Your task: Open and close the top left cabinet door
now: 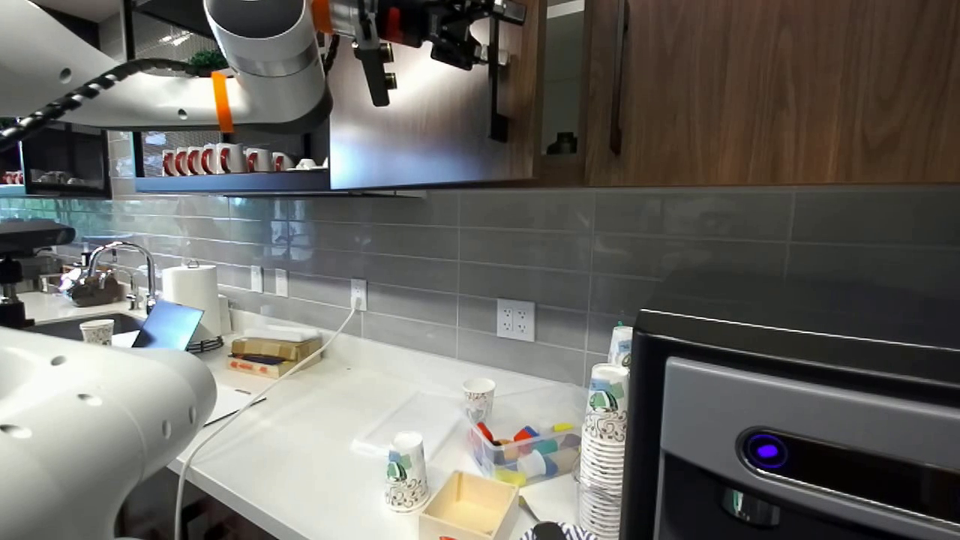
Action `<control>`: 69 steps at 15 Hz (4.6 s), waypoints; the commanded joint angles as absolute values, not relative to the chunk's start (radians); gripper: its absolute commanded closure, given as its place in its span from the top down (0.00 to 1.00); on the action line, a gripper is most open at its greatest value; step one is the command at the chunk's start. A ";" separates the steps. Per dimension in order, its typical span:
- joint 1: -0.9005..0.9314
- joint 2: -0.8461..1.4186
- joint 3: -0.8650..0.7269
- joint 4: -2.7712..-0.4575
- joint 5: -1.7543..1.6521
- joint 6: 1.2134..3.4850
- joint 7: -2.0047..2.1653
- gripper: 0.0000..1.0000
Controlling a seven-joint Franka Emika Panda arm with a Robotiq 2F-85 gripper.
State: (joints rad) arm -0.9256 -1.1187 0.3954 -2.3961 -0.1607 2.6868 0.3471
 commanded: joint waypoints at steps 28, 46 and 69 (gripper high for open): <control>-0.871 -0.945 0.330 -2.326 -0.202 2.823 0.279 1.00; -0.433 -0.563 0.150 -2.113 -0.159 2.866 0.140 1.00; -0.231 -0.900 0.081 -2.282 -0.175 2.499 0.163 1.00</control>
